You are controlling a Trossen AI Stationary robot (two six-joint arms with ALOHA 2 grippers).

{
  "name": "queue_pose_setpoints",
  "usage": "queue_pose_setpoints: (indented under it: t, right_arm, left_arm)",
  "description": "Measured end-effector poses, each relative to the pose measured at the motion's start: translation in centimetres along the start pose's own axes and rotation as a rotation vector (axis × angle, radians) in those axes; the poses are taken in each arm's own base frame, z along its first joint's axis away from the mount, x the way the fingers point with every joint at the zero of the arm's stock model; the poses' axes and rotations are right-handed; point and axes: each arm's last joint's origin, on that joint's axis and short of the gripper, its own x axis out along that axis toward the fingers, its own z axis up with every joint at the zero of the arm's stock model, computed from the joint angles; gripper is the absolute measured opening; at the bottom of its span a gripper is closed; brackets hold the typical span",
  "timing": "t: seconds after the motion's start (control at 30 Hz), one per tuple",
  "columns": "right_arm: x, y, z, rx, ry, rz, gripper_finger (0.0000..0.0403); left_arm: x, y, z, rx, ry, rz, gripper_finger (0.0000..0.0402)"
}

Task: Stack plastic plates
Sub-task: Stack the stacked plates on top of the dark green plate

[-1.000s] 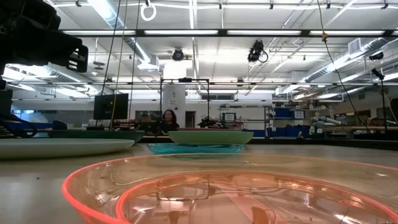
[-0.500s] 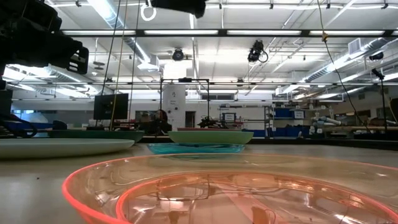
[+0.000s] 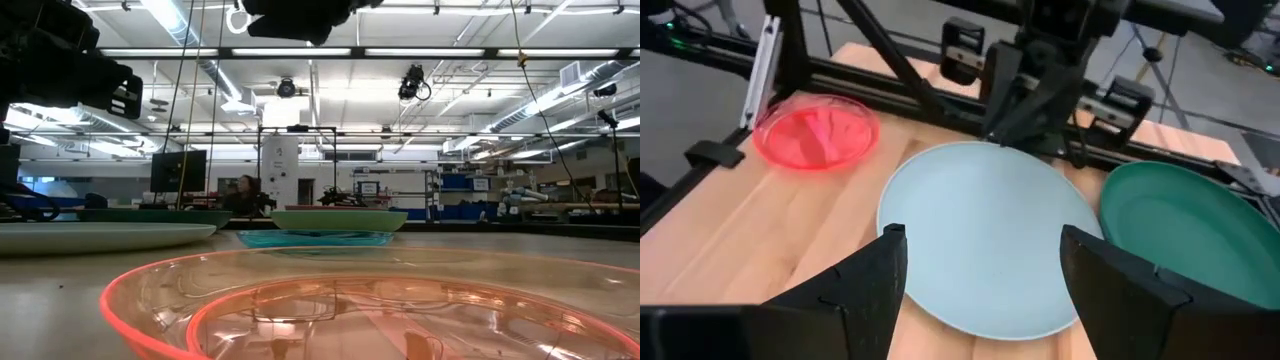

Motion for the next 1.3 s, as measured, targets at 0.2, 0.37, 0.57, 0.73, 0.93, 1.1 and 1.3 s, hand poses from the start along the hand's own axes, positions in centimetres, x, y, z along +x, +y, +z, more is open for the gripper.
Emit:
queue_pose_setpoints:
  t: [0.2,0.37,0.57,0.73,0.93,1.1,1.3]
  right_arm:
    - [0.3,-1.3,-1.5,0.073,-0.017,0.029,0.0261]
    - [0.2,-1.7,-1.7,0.082,-0.024,0.043,0.0261]
    - [0.2,-1.7,-1.7,0.082,-0.021,0.043,0.026]
    - [0.2,-1.7,-1.8,0.082,-0.014,0.049,0.026]
    - [0.2,-1.6,-1.9,0.077,-0.002,0.061,0.026]
    - [-0.1,-1.6,-1.8,0.041,0.002,0.054,0.0259]
    - [-1.5,-1.9,-0.9,0.004,-0.005,0.004,0.0259]
  left_arm:
    - [0.0,0.1,0.2,0.161,-0.022,0.018,0.0059]
    - [-0.1,0.1,1.6,0.272,-0.16,0.039,0.0059]
    - [-0.8,-0.1,3.9,-0.105,-0.403,-0.017,0.0059]
    - [-1.0,-0.1,4.5,-0.117,-0.465,-0.026,0.0059]
    - [-0.8,0.1,4.2,-0.142,-0.443,0.031,0.0059]
    - [0.2,0.7,3.6,-0.186,-0.382,0.166,0.0059]
    - [1.6,1.2,3.5,-0.186,-0.365,0.205,0.0059]
